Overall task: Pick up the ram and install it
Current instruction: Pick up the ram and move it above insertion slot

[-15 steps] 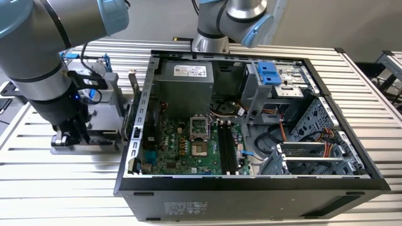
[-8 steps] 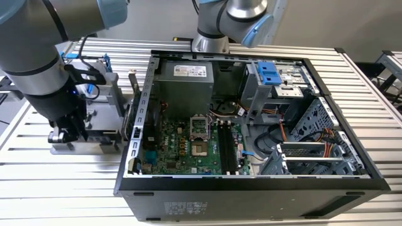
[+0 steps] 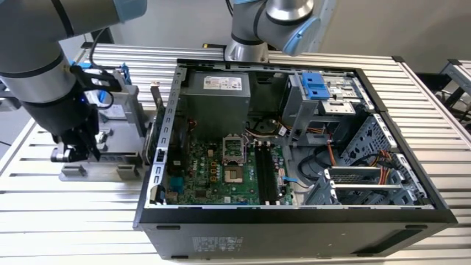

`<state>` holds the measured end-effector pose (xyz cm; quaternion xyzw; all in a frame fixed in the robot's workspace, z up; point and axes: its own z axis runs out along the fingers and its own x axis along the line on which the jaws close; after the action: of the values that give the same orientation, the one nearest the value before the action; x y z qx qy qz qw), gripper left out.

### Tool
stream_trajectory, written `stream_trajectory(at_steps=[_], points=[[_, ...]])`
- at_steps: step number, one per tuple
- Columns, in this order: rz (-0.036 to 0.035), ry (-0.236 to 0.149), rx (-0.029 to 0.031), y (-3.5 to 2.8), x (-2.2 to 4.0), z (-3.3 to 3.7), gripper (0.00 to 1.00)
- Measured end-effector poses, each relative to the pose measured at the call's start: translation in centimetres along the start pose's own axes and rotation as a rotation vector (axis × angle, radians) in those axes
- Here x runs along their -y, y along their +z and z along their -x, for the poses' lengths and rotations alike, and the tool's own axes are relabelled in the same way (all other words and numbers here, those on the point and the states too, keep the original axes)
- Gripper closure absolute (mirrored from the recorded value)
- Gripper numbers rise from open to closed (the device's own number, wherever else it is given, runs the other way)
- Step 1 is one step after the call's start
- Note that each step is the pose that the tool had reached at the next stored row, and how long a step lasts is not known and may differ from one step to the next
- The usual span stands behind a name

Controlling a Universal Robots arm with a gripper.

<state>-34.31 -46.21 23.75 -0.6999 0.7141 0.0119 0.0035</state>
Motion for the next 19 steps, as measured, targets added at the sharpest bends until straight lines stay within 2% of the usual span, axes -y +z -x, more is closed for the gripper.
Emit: stream_trajectory(at_steps=[6, 19], points=[[0.0, 0.0, 0.0, -0.81, -0.01, 0.02, 1.0], [0.0, 0.0, 0.0, -3.34, -0.04, 0.07, 1.0]])
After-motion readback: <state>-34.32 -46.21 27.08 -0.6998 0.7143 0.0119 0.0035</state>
